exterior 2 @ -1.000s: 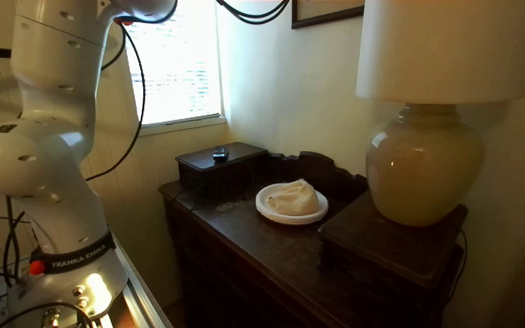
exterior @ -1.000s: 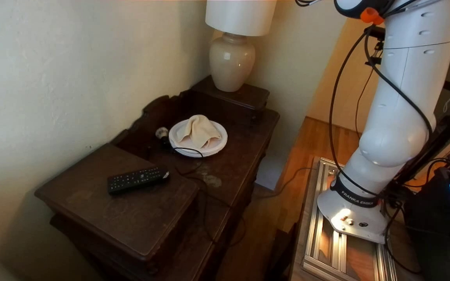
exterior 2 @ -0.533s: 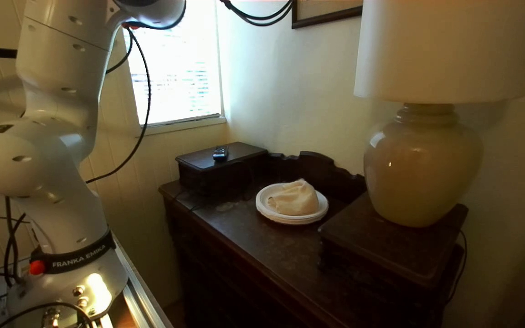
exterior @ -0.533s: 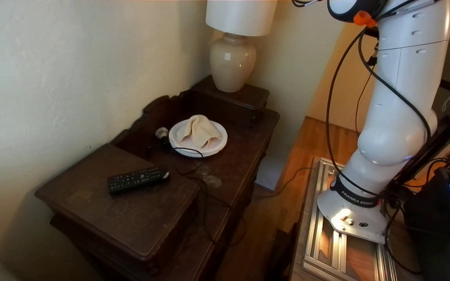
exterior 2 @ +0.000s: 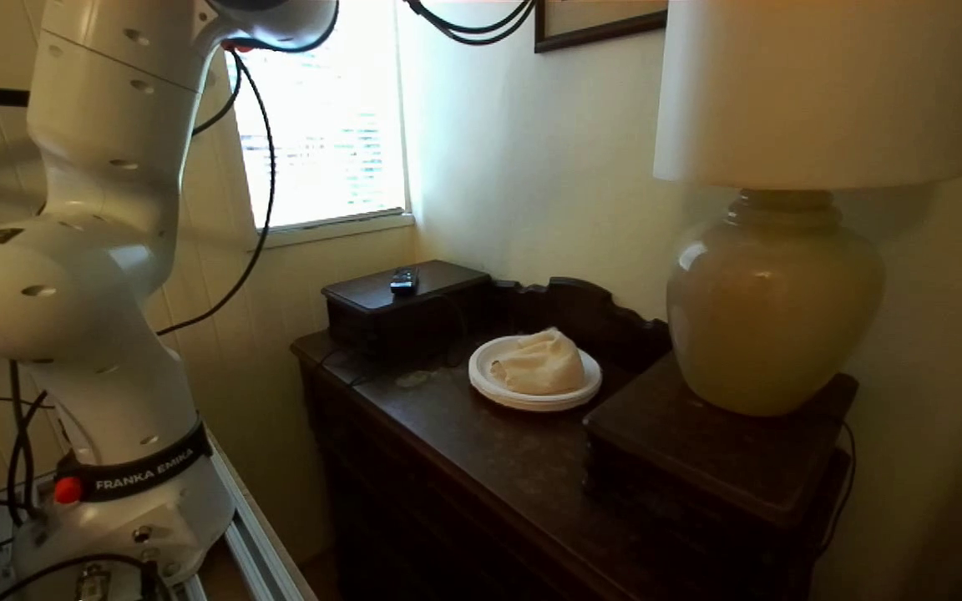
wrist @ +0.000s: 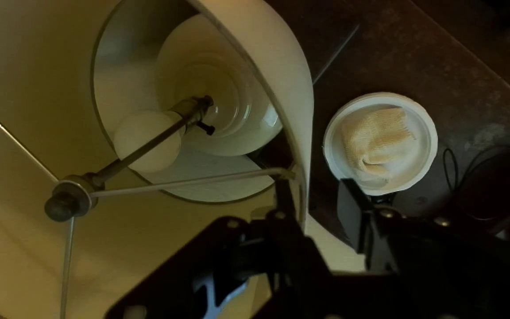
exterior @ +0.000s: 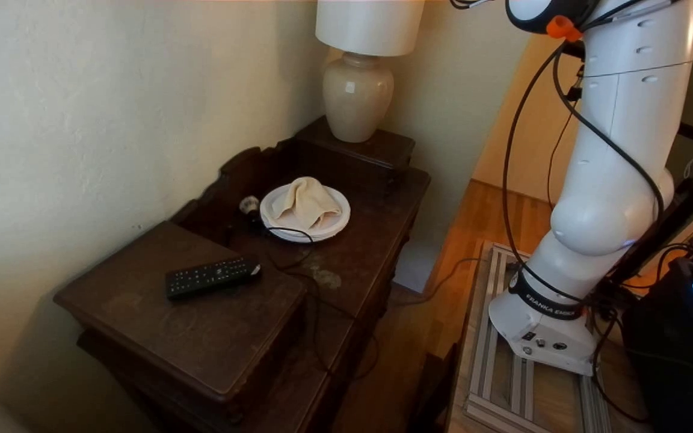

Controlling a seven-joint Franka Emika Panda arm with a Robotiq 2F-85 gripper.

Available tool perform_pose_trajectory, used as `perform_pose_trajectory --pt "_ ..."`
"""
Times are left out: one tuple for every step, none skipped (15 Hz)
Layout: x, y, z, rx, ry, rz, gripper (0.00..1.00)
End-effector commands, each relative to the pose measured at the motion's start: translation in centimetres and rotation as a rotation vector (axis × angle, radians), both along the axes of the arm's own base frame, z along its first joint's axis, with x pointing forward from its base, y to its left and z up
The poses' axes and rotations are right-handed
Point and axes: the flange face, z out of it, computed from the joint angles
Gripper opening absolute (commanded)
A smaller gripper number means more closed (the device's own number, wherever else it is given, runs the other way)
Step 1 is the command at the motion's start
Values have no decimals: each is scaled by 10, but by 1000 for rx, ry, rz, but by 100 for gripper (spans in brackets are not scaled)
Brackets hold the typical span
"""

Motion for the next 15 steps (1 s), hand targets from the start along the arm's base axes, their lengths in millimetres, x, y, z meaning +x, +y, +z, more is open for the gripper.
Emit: perform_pose_trajectory --pt "-9 3 8 9 -14 -18 65" --pt "-10 3 9 11 -20 -19 73" --pt "-11 5 13 14 -31 -20 79" --pt "-15 11 18 31 -45 -22 85" --pt "-18 17 22 42 -53 -19 93" --pt "-23 29 31 50 -69 -10 99" --pt "-28 44 40 60 -83 -15 100" --pt "-31 56 46 73 -97 -34 100" --pt "-34 71 53 89 -108 -63 100" --pt "-37 88 57 125 -108 -88 100" --pt "-35 105 60 164 -115 -126 100" --pt "-36 122 60 200 -95 -133 100" --pt "-34 139 57 222 -62 -140 100" --pt "-31 151 53 236 -35 -151 100" --pt "-24 159 48 222 -13 -197 100"
